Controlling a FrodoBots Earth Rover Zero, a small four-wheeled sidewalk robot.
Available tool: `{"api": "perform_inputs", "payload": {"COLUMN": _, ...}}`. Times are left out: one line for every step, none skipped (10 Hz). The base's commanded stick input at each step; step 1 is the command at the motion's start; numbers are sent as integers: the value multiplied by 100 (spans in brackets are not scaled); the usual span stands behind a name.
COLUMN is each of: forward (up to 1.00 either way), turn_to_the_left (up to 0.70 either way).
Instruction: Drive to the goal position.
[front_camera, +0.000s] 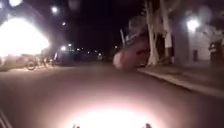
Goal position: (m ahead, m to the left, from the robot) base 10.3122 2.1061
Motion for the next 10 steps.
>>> {"api": "perform_inputs", "payload": {"forward": 85, "turn_to_the_left": 0}}
{"api": "perform_inputs", "payload": {"forward": 85, "turn_to_the_left": 0}}
{"api": "perform_inputs", "payload": {"forward": 85, "turn_to_the_left": 0}}
{"api": "perform_inputs", "payload": {"forward": 85, "turn_to_the_left": 0}}
{"api": "perform_inputs", "payload": {"forward": 85, "turn_to_the_left": 0}}
{"api": "perform_inputs", "payload": {"forward": 85, "turn_to_the_left": 0}}
{"api": "perform_inputs", "payload": {"forward": 85, "turn_to_the_left": 0}}
{"api": "perform_inputs", "payload": {"forward": 85, "turn_to_the_left": 0}}
{"api": "perform_inputs", "payload": {"forward": 85, "turn_to_the_left": 0}}
{"api": "perform_inputs", "payload": {"forward": 85, "turn_to_the_left": 0}}
